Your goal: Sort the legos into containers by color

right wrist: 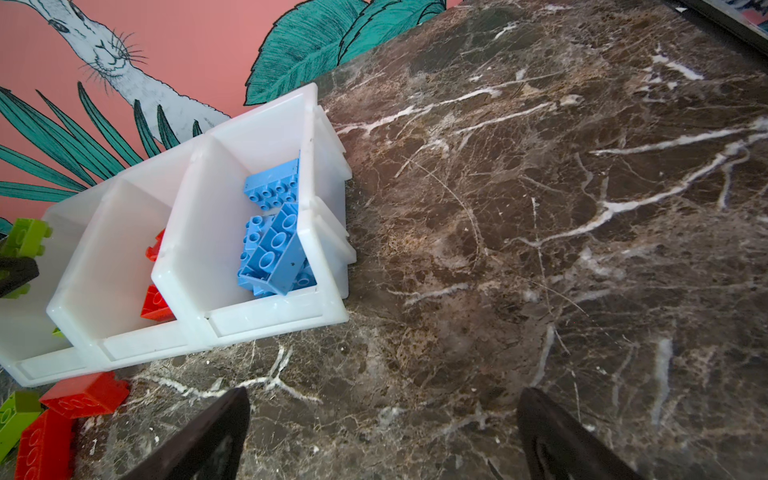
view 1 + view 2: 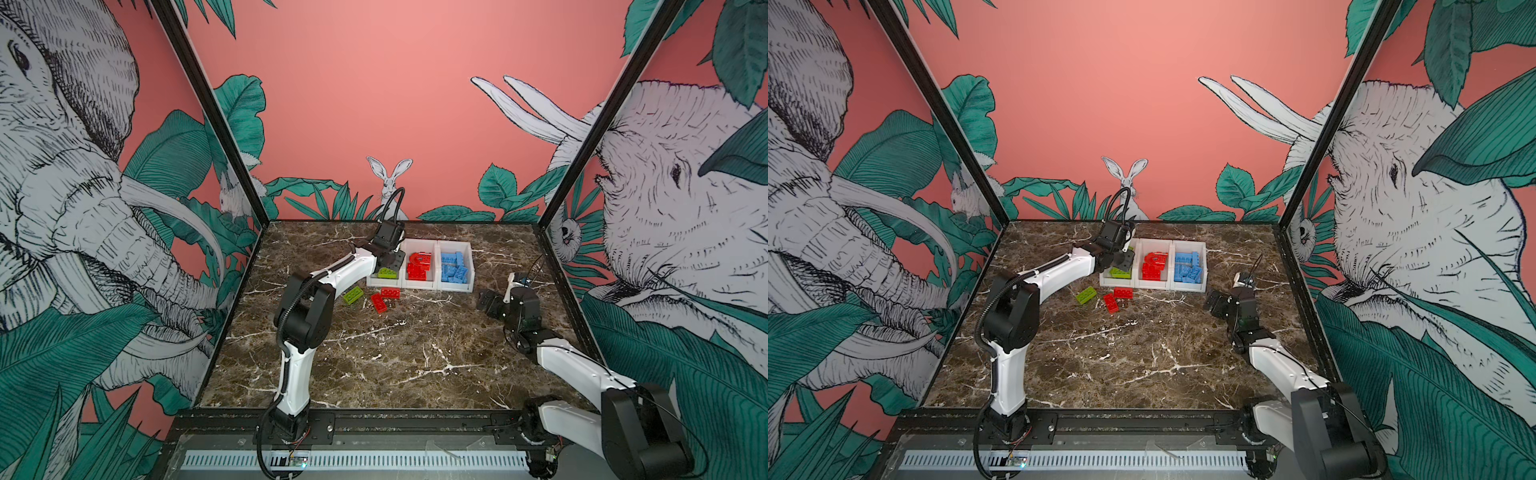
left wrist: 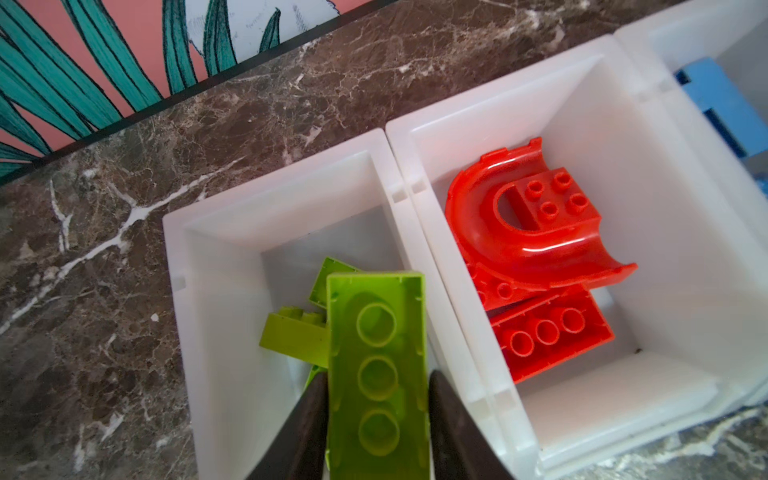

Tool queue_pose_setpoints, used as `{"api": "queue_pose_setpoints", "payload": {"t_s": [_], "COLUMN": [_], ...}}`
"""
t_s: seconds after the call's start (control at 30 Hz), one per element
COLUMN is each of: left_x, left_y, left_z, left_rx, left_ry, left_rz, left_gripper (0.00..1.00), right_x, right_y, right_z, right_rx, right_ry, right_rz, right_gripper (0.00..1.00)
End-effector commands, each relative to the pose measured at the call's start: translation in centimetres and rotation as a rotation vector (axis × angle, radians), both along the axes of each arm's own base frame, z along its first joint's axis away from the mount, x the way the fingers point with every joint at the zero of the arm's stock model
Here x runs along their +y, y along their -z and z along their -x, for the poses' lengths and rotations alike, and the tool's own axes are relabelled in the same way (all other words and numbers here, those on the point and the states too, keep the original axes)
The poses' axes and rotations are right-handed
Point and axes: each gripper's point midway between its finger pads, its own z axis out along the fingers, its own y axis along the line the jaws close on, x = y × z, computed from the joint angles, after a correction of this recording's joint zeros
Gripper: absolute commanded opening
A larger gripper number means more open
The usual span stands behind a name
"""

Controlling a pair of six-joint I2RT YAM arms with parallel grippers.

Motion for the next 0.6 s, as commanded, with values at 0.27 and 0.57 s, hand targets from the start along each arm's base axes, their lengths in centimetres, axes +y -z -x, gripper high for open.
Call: {"api": "queue_pose_setpoints", "payload": {"t_s": [0.27,0.57], "left_x": [2.3,8.9], "left_y": [-6.1,-5.1], "left_z": [2.3,8.6], "left_rx": [-0.061,-0.038], "left_ry": [0.017,-0.012], "left_rz": [-0.02,-0.13], "left_gripper": [0.62,0.88], "right_x": [0.6,0.1], "right_y": [-1.1,-1.5], "right_z": [-1.0,-0.5], "right_rx": [-0.032,-0.045], "right_ry": [-0.025,-0.008], "right_rz": [-0.01,0.001], "right_gripper": [0.98,0.98]}}
